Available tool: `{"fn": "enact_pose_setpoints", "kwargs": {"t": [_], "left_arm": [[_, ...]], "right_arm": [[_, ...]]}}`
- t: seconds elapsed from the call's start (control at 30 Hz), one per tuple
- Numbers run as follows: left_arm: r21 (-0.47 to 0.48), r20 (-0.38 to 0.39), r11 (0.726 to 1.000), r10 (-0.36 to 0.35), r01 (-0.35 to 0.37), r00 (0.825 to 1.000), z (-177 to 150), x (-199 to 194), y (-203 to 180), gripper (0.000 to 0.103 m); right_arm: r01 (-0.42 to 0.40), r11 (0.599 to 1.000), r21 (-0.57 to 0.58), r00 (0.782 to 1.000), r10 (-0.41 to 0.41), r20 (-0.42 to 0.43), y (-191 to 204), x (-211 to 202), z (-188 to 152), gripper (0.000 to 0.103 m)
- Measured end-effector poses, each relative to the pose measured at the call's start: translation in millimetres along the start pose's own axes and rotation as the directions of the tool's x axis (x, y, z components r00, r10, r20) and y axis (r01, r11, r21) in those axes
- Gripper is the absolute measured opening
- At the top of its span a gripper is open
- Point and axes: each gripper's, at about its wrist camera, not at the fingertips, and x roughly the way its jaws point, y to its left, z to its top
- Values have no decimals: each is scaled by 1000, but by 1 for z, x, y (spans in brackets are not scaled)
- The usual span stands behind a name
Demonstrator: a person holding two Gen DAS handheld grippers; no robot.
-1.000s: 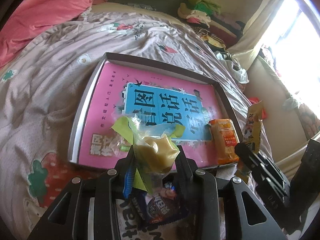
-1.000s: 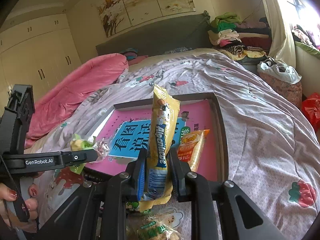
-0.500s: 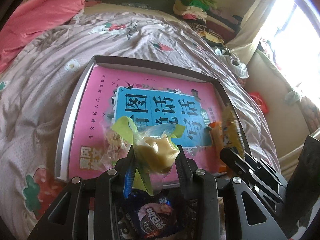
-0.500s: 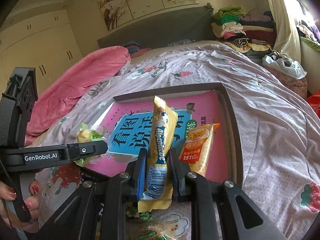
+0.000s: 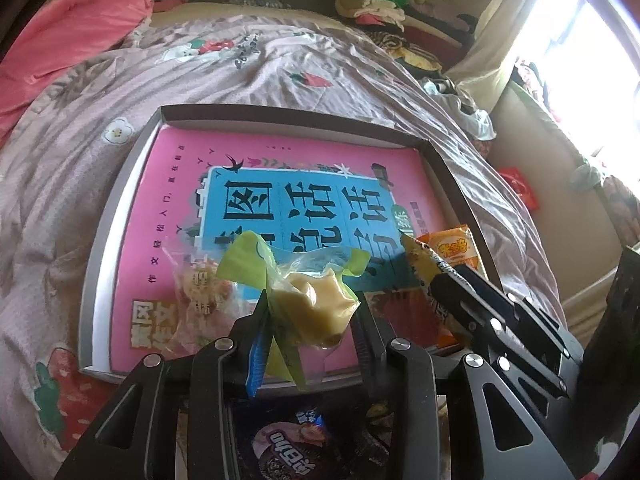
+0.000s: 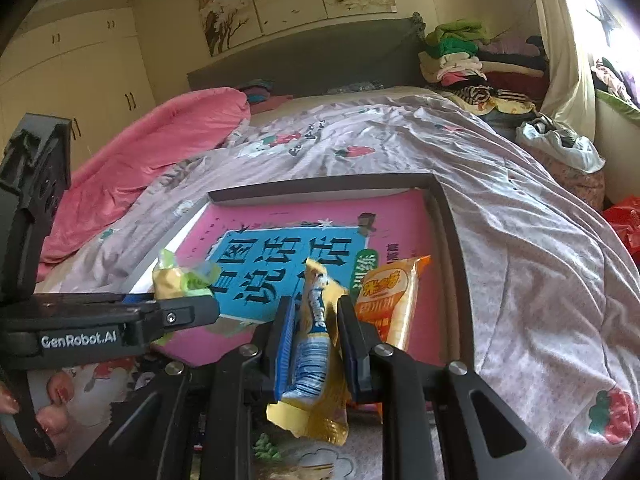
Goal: Organize snacks
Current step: 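Carry both bags over the box lid and open both tools to drop them inside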
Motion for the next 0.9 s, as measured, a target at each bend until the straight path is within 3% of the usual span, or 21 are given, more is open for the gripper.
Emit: {"fn": "enact_pose_setpoints", "kwargs": {"t": [0.5, 0.9], "left_arm": [[-4, -35, 1000, 10, -10, 999, -4, 13, 1, 38], [-16, -33, 1000, 9, -10, 999, -4, 11, 8, 38]], "right_arm": [[48, 998, 32, 999, -47, -24, -18, 14, 1, 22], [19, 999, 43, 1000, -18, -23, -19, 5, -3, 22]]}}
